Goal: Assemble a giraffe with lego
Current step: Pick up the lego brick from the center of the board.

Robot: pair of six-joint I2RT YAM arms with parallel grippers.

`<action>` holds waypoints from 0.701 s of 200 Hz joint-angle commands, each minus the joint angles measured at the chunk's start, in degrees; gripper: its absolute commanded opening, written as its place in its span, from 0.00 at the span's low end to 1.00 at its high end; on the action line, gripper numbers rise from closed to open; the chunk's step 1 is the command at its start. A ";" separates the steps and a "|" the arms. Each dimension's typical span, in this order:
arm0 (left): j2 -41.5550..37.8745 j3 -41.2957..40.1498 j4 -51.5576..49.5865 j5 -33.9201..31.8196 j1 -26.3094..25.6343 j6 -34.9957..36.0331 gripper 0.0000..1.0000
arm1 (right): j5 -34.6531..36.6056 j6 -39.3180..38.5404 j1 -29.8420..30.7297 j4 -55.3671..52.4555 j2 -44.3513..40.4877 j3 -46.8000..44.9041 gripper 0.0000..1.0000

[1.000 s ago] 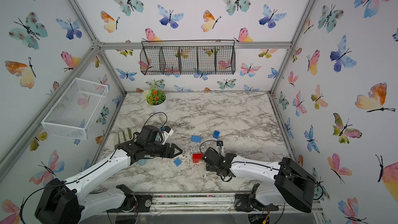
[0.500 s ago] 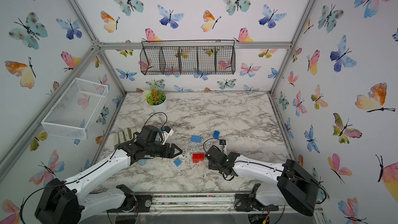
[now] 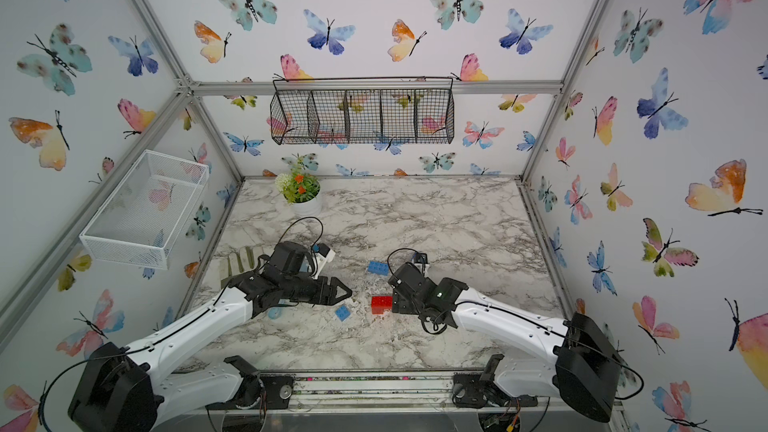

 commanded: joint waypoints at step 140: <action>0.89 0.20 -0.21 1.64 4.09 0.71 0.73 | -2.09 -1.09 4.62 -1.73 19.08 14.19 0.87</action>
